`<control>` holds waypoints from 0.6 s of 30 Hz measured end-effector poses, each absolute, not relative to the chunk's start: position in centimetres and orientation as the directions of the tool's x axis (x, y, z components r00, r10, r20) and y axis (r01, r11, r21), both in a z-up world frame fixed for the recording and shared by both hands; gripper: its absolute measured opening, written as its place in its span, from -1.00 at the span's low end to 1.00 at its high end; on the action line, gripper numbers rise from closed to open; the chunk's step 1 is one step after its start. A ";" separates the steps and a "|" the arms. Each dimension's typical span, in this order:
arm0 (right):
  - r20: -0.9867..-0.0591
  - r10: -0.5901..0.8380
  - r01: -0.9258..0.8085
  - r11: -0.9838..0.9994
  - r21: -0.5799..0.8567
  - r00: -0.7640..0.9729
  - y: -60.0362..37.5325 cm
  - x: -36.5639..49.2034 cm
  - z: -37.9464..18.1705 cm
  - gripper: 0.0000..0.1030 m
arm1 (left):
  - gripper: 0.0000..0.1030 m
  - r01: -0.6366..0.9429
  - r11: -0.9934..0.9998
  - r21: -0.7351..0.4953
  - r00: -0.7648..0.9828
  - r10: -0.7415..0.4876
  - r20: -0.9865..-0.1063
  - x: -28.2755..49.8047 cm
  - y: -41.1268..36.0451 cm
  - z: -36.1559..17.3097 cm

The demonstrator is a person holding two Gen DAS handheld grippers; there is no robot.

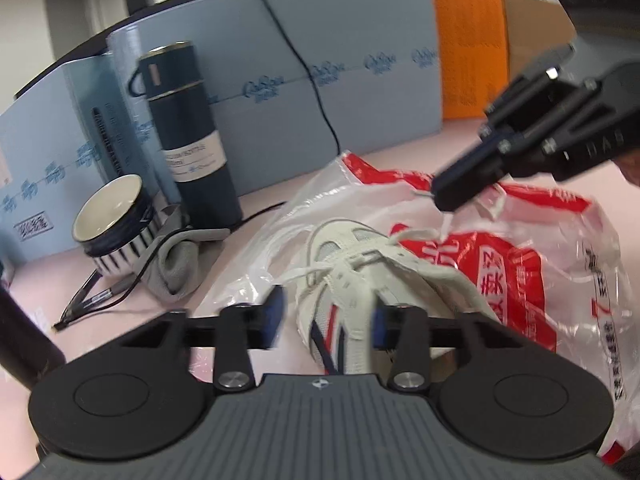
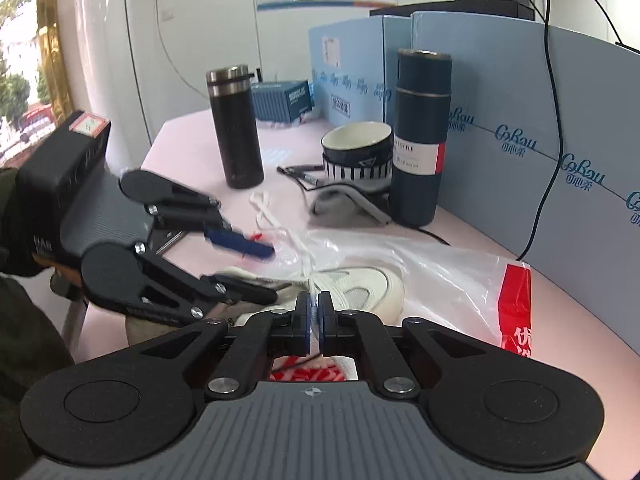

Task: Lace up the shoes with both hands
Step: 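Bring the right tool back to the shoe's lace near the left tool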

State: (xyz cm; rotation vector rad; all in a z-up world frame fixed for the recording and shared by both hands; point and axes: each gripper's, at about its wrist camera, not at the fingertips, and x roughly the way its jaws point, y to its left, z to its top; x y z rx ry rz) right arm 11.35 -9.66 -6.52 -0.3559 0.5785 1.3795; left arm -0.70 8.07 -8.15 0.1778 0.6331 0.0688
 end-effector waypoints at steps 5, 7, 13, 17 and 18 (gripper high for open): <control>-0.545 0.834 -0.973 0.188 0.133 0.087 -8.6 11.1 -6.7 -0.93 | -0.73 0.013 0.994 0.113 0.802 0.057 -0.595 -0.5 8.3 -8.4; -0.538 0.839 -0.969 0.197 0.150 0.087 -7.9 11.1 -7.1 -0.93 | -0.74 -0.026 1.000 0.001 0.805 0.022 -0.593 -0.5 9.5 -8.3; -0.553 0.827 -0.955 0.238 0.179 0.102 -6.1 11.2 -8.9 -0.93 | -0.74 -0.207 0.789 -0.579 0.840 -0.160 -0.519 -1.7 15.7 -10.6; -0.566 0.817 -0.943 0.264 0.200 0.108 -5.7 11.2 -10.1 -0.93 | -0.73 -0.233 0.657 -0.717 0.862 -0.201 -0.464 -2.3 17.1 -12.1; -0.567 0.816 -0.942 0.267 0.202 0.110 -5.7 11.1 -10.2 -0.93 | -0.73 -0.235 0.641 -0.731 0.865 -0.205 -0.458 -2.4 17.1 -12.2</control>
